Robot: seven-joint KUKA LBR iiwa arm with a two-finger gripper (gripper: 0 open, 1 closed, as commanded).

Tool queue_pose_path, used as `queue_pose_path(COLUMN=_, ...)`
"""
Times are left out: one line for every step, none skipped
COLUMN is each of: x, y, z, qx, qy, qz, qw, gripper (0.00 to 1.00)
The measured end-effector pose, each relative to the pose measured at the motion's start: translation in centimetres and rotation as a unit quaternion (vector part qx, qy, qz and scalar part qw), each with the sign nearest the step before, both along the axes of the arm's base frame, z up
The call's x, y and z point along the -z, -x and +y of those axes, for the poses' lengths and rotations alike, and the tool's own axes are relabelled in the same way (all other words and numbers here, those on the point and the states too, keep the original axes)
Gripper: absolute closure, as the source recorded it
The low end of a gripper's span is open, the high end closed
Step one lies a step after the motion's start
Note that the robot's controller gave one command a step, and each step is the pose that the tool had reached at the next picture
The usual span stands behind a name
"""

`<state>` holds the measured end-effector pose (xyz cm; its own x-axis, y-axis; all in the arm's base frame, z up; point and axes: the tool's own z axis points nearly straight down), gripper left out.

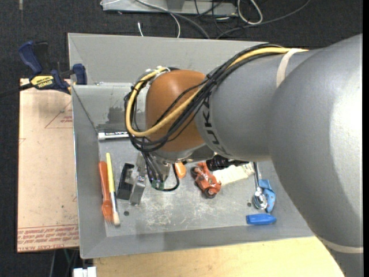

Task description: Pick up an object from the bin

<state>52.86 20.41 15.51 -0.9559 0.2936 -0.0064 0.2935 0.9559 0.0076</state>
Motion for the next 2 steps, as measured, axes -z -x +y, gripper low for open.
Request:
queue_pose_path(x=3.0, y=-2.1, z=1.6, qx=-0.039, qy=0.002, qz=0.0031, qw=0.9992, gripper=0.00)
queue_pose_path(x=5.7, y=-1.4, z=1.3, qx=0.094, qy=-0.004, qz=-0.0070, qw=0.9955, gripper=0.00)
